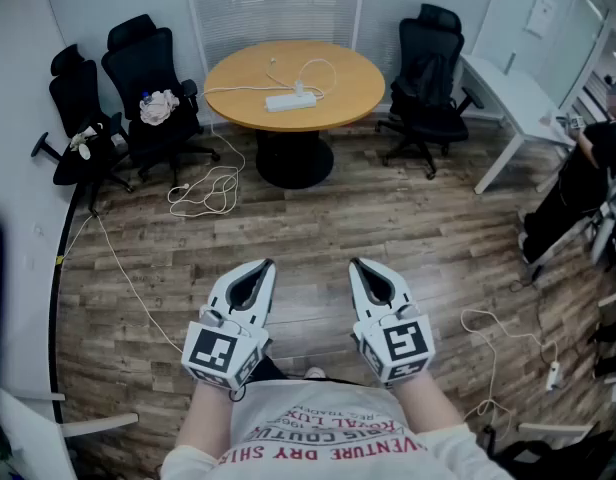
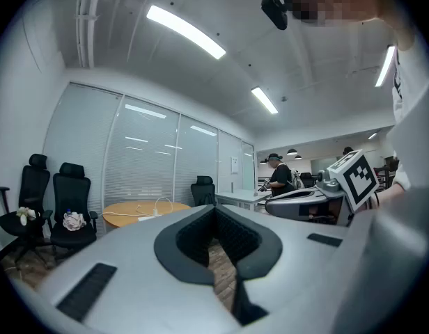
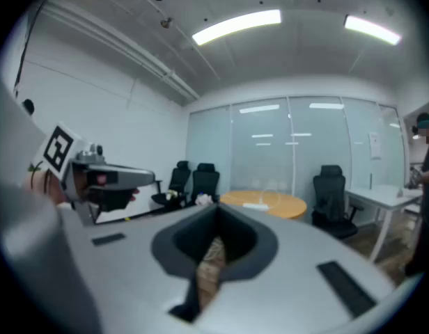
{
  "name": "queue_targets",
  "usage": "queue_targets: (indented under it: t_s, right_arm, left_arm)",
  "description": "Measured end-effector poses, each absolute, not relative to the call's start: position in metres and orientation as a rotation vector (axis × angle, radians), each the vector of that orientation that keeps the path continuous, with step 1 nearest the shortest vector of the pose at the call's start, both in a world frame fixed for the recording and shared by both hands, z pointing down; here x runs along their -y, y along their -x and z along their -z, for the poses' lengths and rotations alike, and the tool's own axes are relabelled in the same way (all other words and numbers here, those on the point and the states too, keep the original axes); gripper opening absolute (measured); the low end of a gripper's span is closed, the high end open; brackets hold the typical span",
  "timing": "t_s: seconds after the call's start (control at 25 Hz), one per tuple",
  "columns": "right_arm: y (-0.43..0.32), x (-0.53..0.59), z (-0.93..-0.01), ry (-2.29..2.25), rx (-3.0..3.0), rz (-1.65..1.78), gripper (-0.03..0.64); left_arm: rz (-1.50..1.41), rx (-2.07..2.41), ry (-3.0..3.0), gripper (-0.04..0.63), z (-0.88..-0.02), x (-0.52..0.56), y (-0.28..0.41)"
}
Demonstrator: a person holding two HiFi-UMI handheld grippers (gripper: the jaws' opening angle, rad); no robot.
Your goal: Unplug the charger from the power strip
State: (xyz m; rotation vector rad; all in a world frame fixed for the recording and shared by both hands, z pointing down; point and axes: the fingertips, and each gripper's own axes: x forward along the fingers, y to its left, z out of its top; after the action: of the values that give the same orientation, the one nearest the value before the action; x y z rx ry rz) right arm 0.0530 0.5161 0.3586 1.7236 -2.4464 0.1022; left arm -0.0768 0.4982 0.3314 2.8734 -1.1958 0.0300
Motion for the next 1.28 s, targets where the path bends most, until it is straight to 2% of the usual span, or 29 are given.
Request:
queue_targets:
  t_s: [0.76, 1.28]
  right_arm:
    - [-0.051, -0.471, -0.381, -1.747, 2.474, -0.284, 0.028]
    - [-0.026, -0.34, -0.367, -1.899, 2.411, -0.278, 0.028]
  left_arm:
    - [-0.064, 1.138, -2.852, 0.032, -0.351, -0.45, 0.069]
    - [-0.084, 1.047, -2.877, 0.032, -0.35, -0.309, 0.1]
